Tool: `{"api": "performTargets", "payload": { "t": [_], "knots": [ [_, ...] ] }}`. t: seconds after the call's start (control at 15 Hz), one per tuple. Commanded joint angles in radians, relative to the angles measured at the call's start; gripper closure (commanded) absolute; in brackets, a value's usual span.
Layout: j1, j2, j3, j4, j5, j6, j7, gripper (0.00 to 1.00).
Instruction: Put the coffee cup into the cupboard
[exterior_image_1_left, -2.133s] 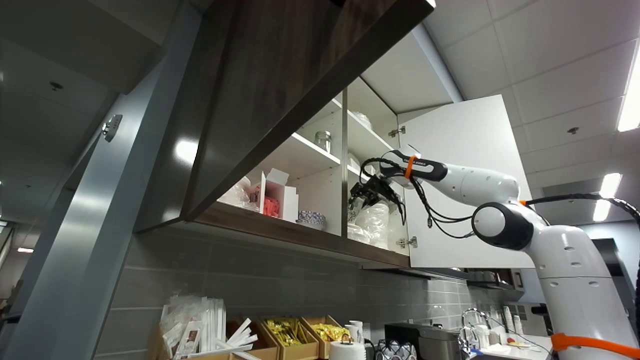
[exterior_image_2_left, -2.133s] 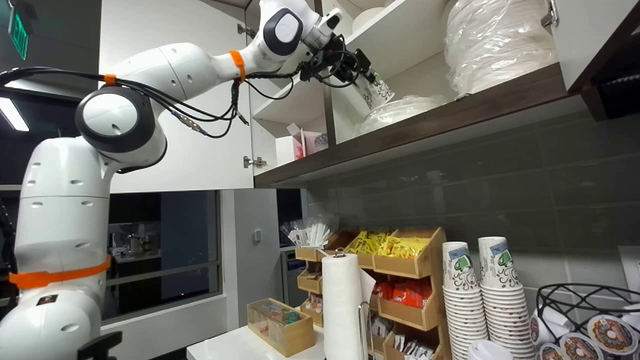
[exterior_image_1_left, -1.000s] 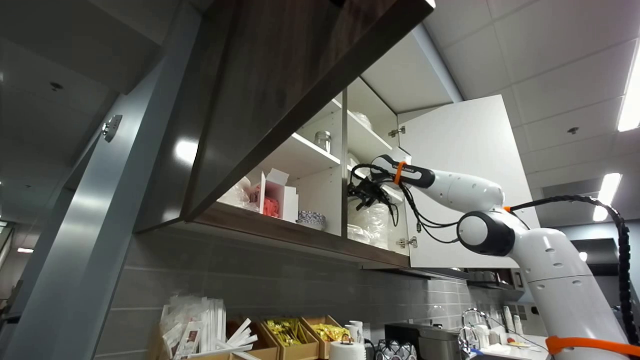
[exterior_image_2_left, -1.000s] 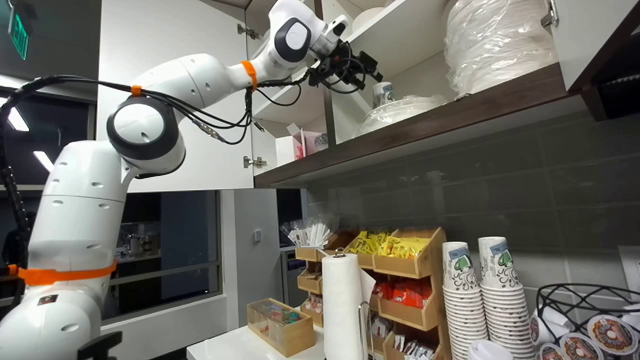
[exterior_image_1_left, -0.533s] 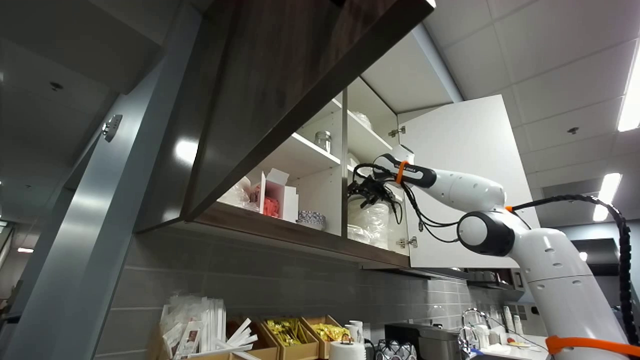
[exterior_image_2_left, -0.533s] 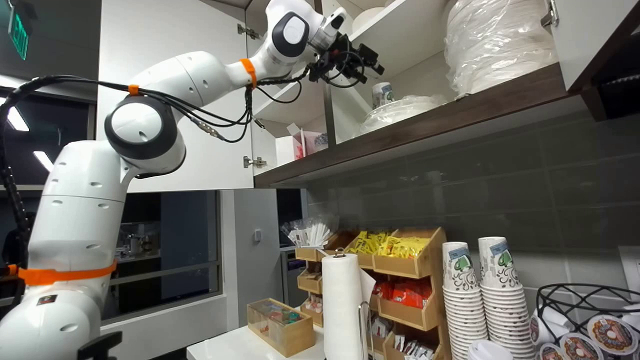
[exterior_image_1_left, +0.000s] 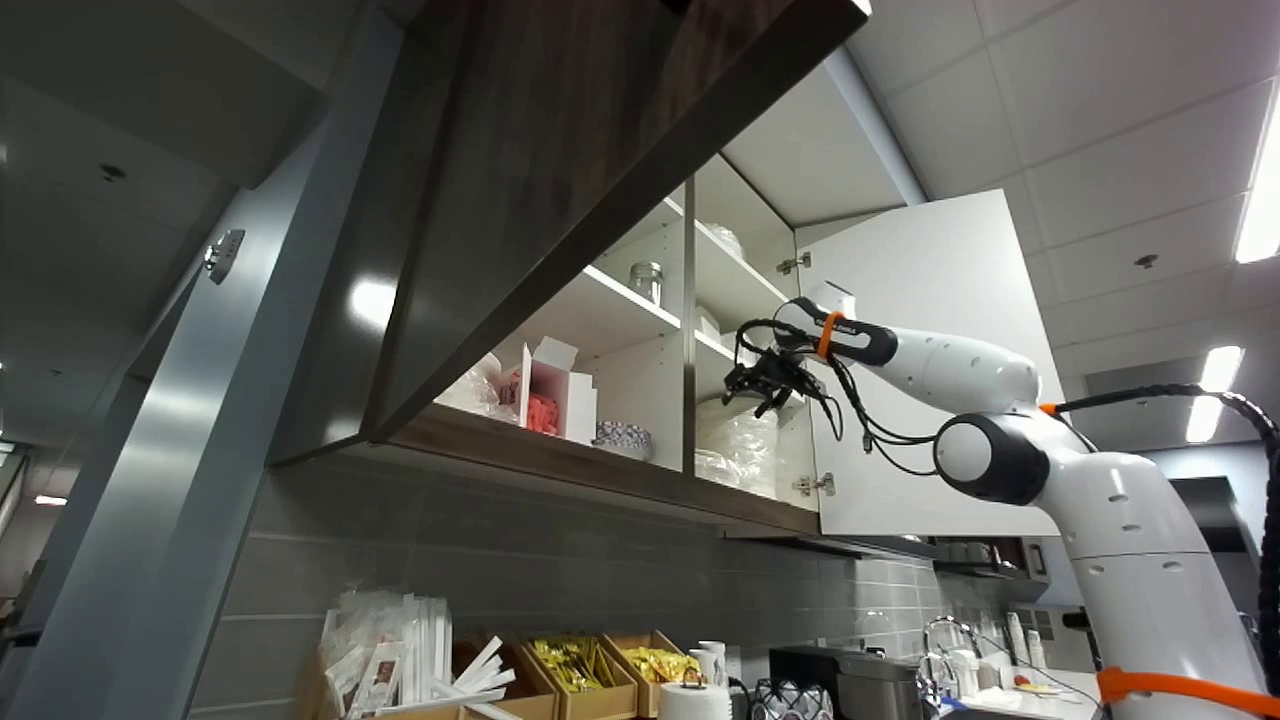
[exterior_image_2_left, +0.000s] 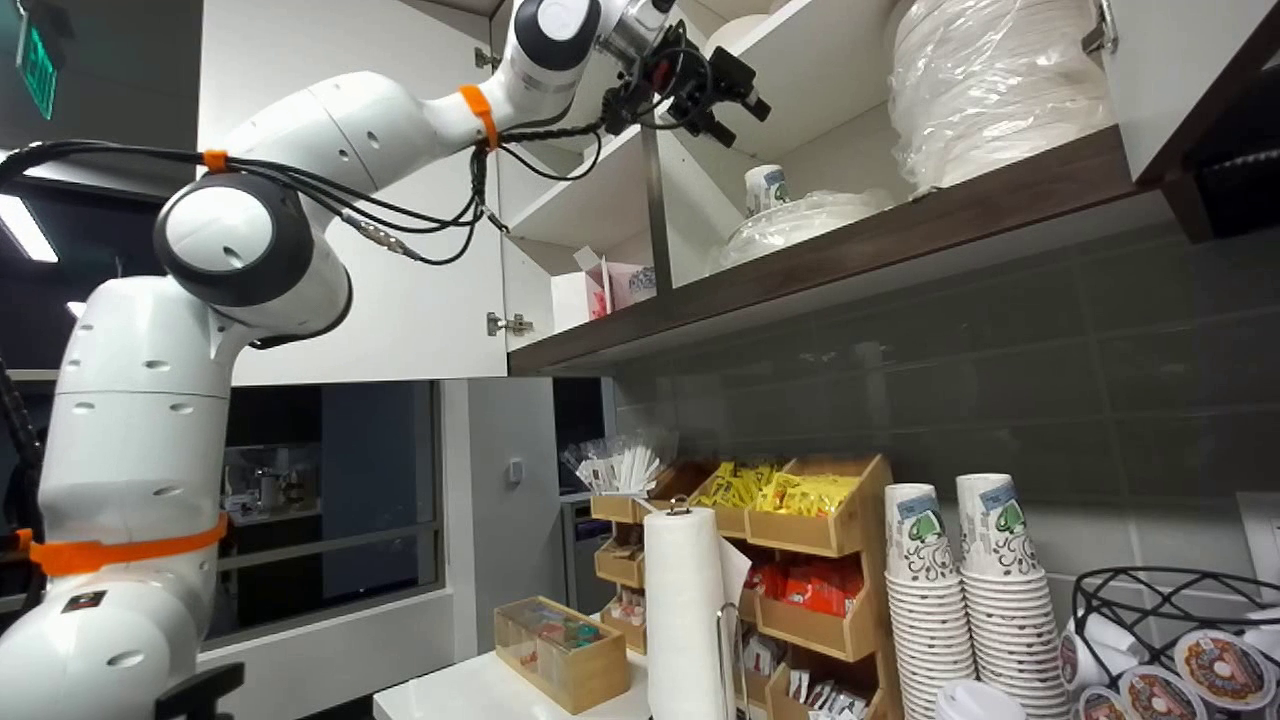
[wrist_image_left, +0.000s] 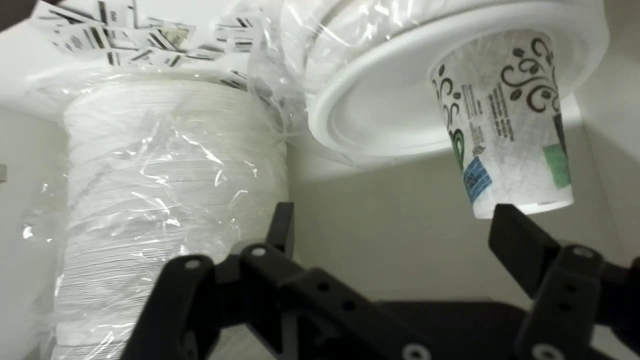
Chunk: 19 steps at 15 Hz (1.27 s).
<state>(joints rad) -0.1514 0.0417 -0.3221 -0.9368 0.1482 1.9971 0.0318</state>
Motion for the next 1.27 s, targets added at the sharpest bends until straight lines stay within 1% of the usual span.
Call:
{"api": "performTargets", "payload": {
  "t": [0.0, 0.2, 0.33, 0.4, 0.47, 0.53, 0.73, 1.0, 1.07, 1.13, 1.2],
  "knots": [
    [-0.007, -0.118, -0.004, -0.112, -0.004, -0.13, -0.107, 0.0],
    [-0.013, -0.201, -0.006, -0.194, -0.023, -0.188, -0.189, 0.0],
    [-0.015, -0.266, -0.005, -0.272, -0.03, -0.209, -0.243, 0.0],
    [-0.013, -0.3, -0.005, -0.316, -0.021, -0.238, -0.277, 0.0],
    [-0.015, -0.334, 0.006, -0.365, -0.042, -0.23, -0.282, 0.0],
    [-0.016, -0.365, 0.012, -0.409, -0.047, -0.245, -0.289, 0.0],
    [-0.024, -0.464, 0.033, -0.568, -0.046, -0.182, -0.257, 0.0],
    [-0.019, -0.57, 0.043, -0.739, -0.017, -0.151, -0.273, 0.0],
    [-0.008, -0.592, 0.039, -0.777, -0.022, -0.14, -0.273, 0.0],
    [-0.006, -0.506, 0.025, -0.645, -0.034, -0.189, -0.263, 0.0],
    [-0.004, -0.529, 0.028, -0.684, -0.034, -0.178, -0.263, 0.0]
  ]
}}
